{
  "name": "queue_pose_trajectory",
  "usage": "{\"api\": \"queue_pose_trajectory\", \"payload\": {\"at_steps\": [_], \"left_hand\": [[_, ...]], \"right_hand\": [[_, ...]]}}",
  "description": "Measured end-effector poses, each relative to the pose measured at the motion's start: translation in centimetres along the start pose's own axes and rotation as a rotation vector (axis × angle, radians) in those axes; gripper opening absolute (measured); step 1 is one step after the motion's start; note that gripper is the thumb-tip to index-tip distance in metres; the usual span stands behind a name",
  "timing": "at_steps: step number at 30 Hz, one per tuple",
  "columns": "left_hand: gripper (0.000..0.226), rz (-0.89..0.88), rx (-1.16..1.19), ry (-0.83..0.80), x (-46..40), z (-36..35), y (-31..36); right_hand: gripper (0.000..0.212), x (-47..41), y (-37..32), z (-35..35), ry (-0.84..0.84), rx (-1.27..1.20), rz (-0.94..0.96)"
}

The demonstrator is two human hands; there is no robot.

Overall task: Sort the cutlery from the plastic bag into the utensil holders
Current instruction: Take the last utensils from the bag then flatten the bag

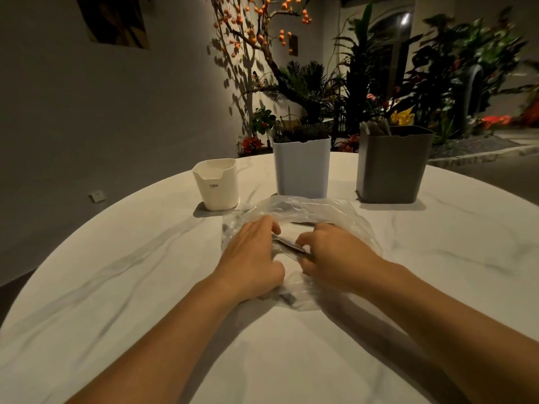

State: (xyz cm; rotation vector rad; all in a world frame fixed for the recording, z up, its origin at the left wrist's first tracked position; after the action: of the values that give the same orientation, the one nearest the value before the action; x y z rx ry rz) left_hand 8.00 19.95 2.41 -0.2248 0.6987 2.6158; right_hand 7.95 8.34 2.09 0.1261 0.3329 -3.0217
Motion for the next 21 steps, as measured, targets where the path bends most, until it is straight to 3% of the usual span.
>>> {"api": "queue_pose_trajectory", "payload": {"at_steps": [4, 9, 14, 21], "left_hand": [[0.033, -0.045, -0.019, 0.079, 0.1, 0.3, 0.0], [0.044, -0.197, -0.074, 0.050, 0.4, -0.2, 1.4], [0.021, -0.244, -0.121, 0.064, 0.4, -0.1, 2.2], [0.022, -0.255, -0.216, 0.074, 0.2, -0.6, 2.8]], "right_hand": [[0.047, 1.0, 0.2, 0.1, -0.010, 0.091, -0.020], [0.035, 1.1, -0.2, 0.3, -0.008, 0.041, -0.031], [0.031, 2.0, -0.8, 0.6, 0.039, 0.141, 0.019], [0.029, 2.3, -1.0, 0.2, 0.016, 0.177, 0.027]]}}
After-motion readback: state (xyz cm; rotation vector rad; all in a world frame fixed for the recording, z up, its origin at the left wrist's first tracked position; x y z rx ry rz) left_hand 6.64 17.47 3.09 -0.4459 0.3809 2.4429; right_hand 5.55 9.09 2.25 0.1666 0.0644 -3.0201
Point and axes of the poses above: each hand's wrist, its own x-axis away from the middle knuckle, its own z-axis out of the back of the hand, y = z × x, the point moved 10 cm from there along -x, towards the middle knuckle, and after that the axes turned 6 degrees about -z, right-handed, at the moved point
